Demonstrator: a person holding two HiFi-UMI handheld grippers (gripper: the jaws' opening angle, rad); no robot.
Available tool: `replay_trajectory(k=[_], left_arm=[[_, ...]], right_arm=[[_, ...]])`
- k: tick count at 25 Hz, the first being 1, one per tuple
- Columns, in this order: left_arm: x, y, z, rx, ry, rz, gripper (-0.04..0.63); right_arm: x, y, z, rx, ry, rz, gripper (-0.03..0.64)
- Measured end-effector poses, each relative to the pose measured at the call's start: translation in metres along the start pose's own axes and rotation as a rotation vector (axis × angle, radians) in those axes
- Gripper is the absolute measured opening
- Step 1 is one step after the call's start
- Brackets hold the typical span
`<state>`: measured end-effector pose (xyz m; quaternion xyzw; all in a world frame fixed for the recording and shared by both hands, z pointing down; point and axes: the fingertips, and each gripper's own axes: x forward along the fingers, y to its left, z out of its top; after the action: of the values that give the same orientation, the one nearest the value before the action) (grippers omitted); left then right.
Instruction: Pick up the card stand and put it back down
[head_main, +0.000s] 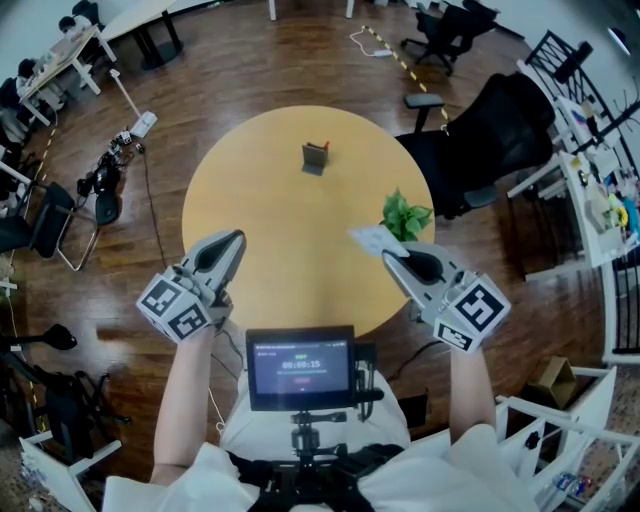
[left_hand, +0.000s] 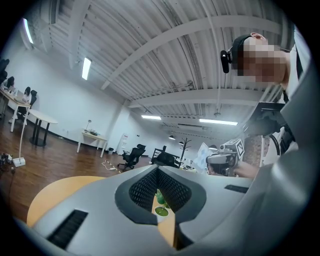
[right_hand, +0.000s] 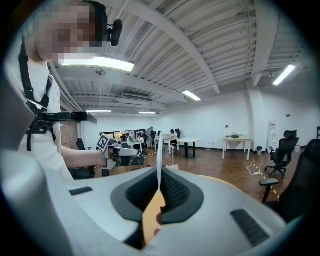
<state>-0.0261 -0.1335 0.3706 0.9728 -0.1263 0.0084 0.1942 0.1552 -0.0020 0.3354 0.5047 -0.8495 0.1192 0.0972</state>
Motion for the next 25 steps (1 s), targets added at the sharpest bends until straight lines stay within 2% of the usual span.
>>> replay_trajectory(k=[9, 15, 21, 25], left_arm=[[-0.015, 0.002, -0.010, -0.039, -0.035, 0.006, 0.000], [0.007, -0.003, -0.023, -0.046, -0.020, 0.013, 0.000], [-0.006, -0.002, -0.042, -0.086, 0.017, 0.014, 0.000], [-0.013, 0.007, -0.043, -0.078, 0.024, 0.007, 0.000]], right_arm=[[-0.001, 0.013, -0.008, 0.029, -0.002, 0.010, 0.023], [-0.016, -0.004, -0.017, 0.064, -0.028, 0.019, 0.023], [-0.017, 0.007, -0.032, 0.118, -0.016, 0.000, 0.023], [-0.009, 0.007, -0.036, 0.117, -0.014, -0.003, 0.023]])
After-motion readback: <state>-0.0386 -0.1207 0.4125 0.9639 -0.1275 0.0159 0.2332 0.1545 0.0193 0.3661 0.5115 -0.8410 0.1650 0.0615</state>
